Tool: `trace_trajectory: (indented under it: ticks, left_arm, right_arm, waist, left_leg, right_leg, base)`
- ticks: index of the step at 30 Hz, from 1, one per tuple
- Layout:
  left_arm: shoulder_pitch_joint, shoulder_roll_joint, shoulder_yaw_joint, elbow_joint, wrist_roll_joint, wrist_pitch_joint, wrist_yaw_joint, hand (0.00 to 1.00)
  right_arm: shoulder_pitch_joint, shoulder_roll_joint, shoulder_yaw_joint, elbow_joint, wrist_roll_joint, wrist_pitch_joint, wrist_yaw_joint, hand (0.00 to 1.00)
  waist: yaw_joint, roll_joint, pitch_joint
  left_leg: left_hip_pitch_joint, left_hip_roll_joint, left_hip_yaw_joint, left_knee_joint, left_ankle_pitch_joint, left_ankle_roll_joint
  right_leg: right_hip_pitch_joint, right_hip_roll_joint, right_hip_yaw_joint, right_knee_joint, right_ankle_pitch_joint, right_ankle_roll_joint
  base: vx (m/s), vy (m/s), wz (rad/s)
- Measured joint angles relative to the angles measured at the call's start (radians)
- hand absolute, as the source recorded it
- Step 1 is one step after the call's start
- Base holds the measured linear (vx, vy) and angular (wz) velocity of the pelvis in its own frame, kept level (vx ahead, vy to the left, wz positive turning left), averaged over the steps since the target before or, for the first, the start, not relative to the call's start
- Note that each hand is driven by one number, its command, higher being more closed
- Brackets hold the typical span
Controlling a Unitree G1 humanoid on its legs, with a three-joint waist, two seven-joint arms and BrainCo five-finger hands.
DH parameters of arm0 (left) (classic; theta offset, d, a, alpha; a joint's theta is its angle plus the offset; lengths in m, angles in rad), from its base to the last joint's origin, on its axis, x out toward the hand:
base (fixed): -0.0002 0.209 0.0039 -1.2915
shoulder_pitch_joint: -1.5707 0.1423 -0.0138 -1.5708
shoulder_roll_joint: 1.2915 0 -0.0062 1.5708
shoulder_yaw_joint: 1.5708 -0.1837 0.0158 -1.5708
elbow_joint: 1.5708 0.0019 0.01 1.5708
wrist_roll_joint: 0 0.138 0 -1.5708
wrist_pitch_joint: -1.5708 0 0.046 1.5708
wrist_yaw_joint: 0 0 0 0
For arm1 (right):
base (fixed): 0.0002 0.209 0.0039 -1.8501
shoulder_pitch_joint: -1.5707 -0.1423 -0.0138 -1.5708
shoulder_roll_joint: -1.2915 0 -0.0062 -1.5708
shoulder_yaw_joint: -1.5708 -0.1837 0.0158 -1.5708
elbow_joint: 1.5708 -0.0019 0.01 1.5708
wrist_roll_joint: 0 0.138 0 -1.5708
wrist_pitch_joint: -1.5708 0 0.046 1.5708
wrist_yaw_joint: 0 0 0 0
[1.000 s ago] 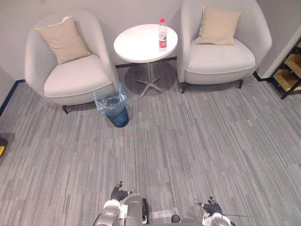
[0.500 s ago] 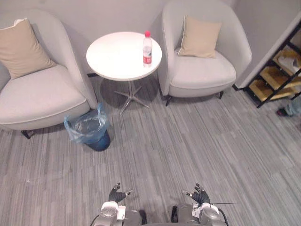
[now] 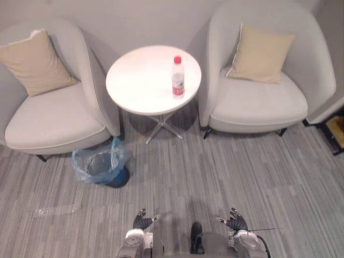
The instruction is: Gather rubbish on tea table into small bin, then transfer packed bag to large trash can.
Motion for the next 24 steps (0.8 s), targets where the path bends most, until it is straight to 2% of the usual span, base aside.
trace_trajectory:
  ticks: [2,4,5,6,7,8,9,11,12,13,15,16,19,21,22,23,24]
  left_arm:
    - [-0.014,0.0,-0.025,0.0,0.0,0.0,-0.001,0.0]
    - [-0.013,0.001,-0.04,0.0,0.0,-0.002,-0.001,0.0]
    - [-0.013,0.002,-0.049,0.0,-0.001,-0.005,-0.002,0.0]
    - [-0.012,0.007,-0.057,0.001,0.0,-0.012,-0.002,0.0]
    - [-0.015,0.015,-0.057,0.001,0.0,-0.015,-0.001,0.0]
    - [-0.016,0.025,-0.057,0.0,0.0,-0.017,-0.002,0.0]
    - [-0.016,0.029,-0.058,0.002,-0.001,-0.018,-0.003,0.0]
    - [-0.016,0.034,-0.059,0.016,-0.001,-0.016,-0.004,0.0]
    - [-0.015,0.041,-0.061,0.024,-0.002,-0.014,-0.004,0.0]
    - [-0.015,0.052,-0.076,0.042,-0.001,-0.012,-0.008,0.0]
    - [-0.012,0.08,-0.098,0.063,-0.001,-0.011,-0.013,0.0]
    - [-0.01,0.09,-0.096,0.075,-0.001,-0.01,-0.012,0.0]
    - [-0.006,0.096,-0.095,0.08,-0.001,0.004,-0.012,0.0]
    - [-0.007,0.094,-0.095,0.08,-0.001,0.005,-0.012,0.0]
    - [-0.002,0.096,-0.095,0.08,-0.001,0.006,-0.012,0.0]
    - [0.001,0.102,-0.097,0.081,-0.001,0.005,-0.012,0.0]
    - [0.0,0.107,-0.097,0.082,-0.001,0.005,-0.014,0.0]
  right_arm:
    - [-0.011,0.002,-0.008,0.002,0.001,0.0,-0.002,0.0]
    - [-0.01,0.003,-0.008,0.017,0.001,0.0,-0.004,0.0]
    - [-0.012,0.004,-0.007,0.028,0.0,0.001,-0.006,0.0]
    - [-0.016,0.007,-0.004,0.045,0.0,0.001,-0.007,0.0]
    - [-0.02,0.014,0.001,0.047,0.0,0.001,-0.008,0.0]
    - [-0.029,0.024,0.009,0.049,-0.001,0.001,-0.007,0.0]
    - [-0.032,0.028,0.015,0.055,-0.002,0.001,-0.004,0.0]
    - [-0.031,0.032,0.015,0.077,-0.006,0.002,0.001,0.0]
    - [-0.033,0.032,0.015,0.075,-0.014,0.002,0.002,0.0]
    - [-0.033,0.032,0.014,0.072,-0.038,0.0,0.003,0.0]
    - [-0.032,0.033,0.015,0.074,-0.045,0.001,0.012,0.0]
    - [-0.032,0.034,0.015,0.078,-0.046,0.001,0.015,0.0]
    - [-0.035,0.031,0.014,0.078,-0.053,0.001,0.02,0.0]
    - [-0.042,0.023,0.014,0.075,-0.07,0.001,0.021,0.0]
    - [-0.042,0.024,0.014,0.073,-0.072,0.001,0.021,0.0]
    - [-0.036,0.028,0.014,0.073,-0.072,0.001,0.021,0.0]
    - [-0.024,0.029,0.014,0.074,-0.072,0.001,0.021,0.0]
  waist:
    - [0.007,0.003,-0.001]
    - [0.01,0.004,-0.001]
    - [0.017,0.01,-0.005]
    - [0.028,0.005,-0.007]
    - [0.032,-0.005,-0.015]
    - [0.033,-0.023,-0.015]
    - [0.034,-0.027,-0.016]
    - [0.035,-0.029,-0.017]
    - [0.035,-0.035,-0.02]
    - [0.027,-0.044,-0.023]
    - [0.014,-0.056,-0.037]
    - [0.013,-0.06,-0.041]
    - [0.006,-0.057,-0.045]
    - [0.004,-0.039,-0.035]
    - [0.0,-0.039,-0.036]
    - [-0.003,-0.053,-0.042]
    - [-0.006,-0.086,-0.051]
  left_leg:
    - [-0.051,-0.04,0.038,-0.198,0.001,0.002]
    - [-0.049,-0.094,0.047,-0.456,0.06,0.011]
    - [-0.044,-0.117,0.042,-0.576,0.145,0.026]
    - [-0.036,-0.125,0.041,-0.593,0.235,0.057]
    - [-0.034,-0.141,0.047,-0.589,0.234,0.066]
    - [-0.034,-0.151,0.063,-0.577,0.199,0.084]
    - [-0.027,-0.151,0.073,-0.558,0.176,0.089]
    - [0.037,-0.154,0.094,-0.558,0.131,0.104]
    - [0.078,-0.165,0.098,-0.571,0.117,0.11]
    - [0.122,-0.18,0.095,-0.579,0.095,0.114]
    - [0.189,-0.199,0.086,-0.607,0.075,0.117]
    - [0.219,-0.201,0.08,-0.63,0.073,0.116]
    - [0.261,-0.181,0.043,-0.668,0.074,0.116]
    - [0.287,-0.146,0.025,-0.678,0.069,0.107]
    - [0.294,-0.138,0.007,-0.678,0.067,0.093]
    - [0.299,-0.145,-0.01,-0.678,0.061,0.081]
    - [0.308,-0.169,-0.039,-0.677,0.045,0.054]
  right_leg:
    - [0.04,-0.017,-0.005,-0.045,-0.011,0.018]
    - [0.077,-0.035,-0.012,-0.069,-0.027,0.041]
    - [0.097,-0.035,-0.012,-0.079,-0.043,0.056]
    - [0.104,-0.036,0.007,-0.072,-0.06,0.074]
    - [0.105,-0.052,0.021,-0.069,-0.07,0.087]
    - [0.092,-0.069,0.043,-0.041,-0.077,0.1]
    - [0.073,-0.079,0.059,0.022,-0.086,0.115]
    - [-0.009,-0.095,0.116,0.29,-0.103,0.152]
    - [-0.061,-0.107,0.148,0.446,-0.096,0.192]
    - [-0.111,-0.123,0.165,0.597,-0.102,0.217]
    - [-0.166,-0.156,0.133,0.701,-0.136,0.193]
    - [-0.185,-0.164,0.11,0.677,-0.154,0.183]
    - [-0.23,-0.148,0.081,0.497,-0.17,0.155]
    - [-0.243,-0.112,0.098,0.362,-0.154,0.151]
    - [-0.236,-0.089,0.124,0.265,-0.107,0.15]
    - [-0.226,-0.087,0.153,0.179,-0.019,0.136]
    - [-0.225,-0.105,0.159,0.139,0.075,0.124]
  base:
    - [0.29,0.022,0.07]
    - [0.29,0.098,0.15]
    - [0.34,0.166,-0.05]
    - [0.35,0.172,-0.12]
    - [0.38,0.165,-0.21]
    - [0.38,0.152,-0.14]
    - [0.43,0.21,-0.16]
    - [0.38,0.22,-0.21]
    - [0.33,0.165,-0.11]
    - [0.27,0.097,0.05]
    - [0.33,0.073,0.22]
    - [0.33,0.036,0.25]
    - [0.32,-0.042,0.33]
    - [0.28,-0.116,0.21]
    - [0.26,-0.147,0.34]
    - [0.29,-0.211,0.53]
    - [0.29,-0.213,0.55]
